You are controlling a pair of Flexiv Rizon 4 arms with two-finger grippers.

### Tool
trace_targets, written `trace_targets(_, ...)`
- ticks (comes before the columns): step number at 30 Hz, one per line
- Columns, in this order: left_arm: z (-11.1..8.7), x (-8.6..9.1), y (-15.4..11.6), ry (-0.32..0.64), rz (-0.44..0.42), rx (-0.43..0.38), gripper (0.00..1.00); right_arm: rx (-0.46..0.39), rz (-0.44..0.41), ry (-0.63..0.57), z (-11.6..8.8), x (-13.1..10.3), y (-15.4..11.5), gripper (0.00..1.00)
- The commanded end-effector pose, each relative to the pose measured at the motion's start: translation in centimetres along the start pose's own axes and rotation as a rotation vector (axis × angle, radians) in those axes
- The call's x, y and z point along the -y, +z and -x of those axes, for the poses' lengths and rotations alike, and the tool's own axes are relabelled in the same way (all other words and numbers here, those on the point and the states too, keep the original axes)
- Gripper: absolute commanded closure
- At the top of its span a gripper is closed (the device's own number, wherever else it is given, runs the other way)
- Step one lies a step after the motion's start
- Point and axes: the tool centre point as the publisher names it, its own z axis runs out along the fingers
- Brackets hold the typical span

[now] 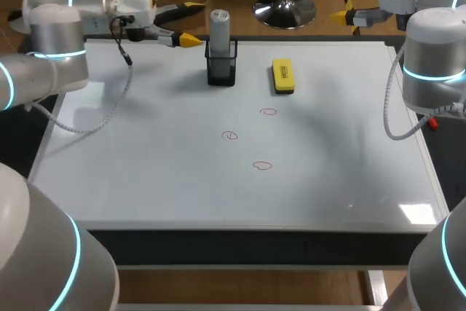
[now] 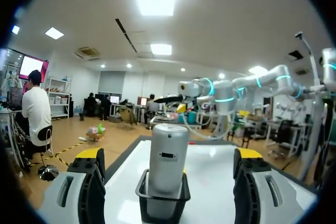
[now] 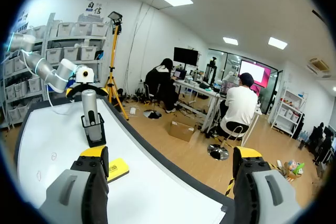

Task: Pick up the inspection probe, press it on each red-marked spot on the whiteboard one by one, put down the probe, pick up the eraser, and wipe off all the red marks.

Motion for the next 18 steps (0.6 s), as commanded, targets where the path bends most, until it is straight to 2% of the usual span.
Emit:
trace_targets(1,0.7,-0.5,1.3,0.001,-0.001,-0.051,0.0,-0.001,-0.001,0.0,0.0,0.0,0.0,0.0)
trace_targets(18,0.7,-1.4,4.5,0.019,0.022,0.03,0.0,-0.001,-0.001,0.0,0.0,0.0,0.0,0.0)
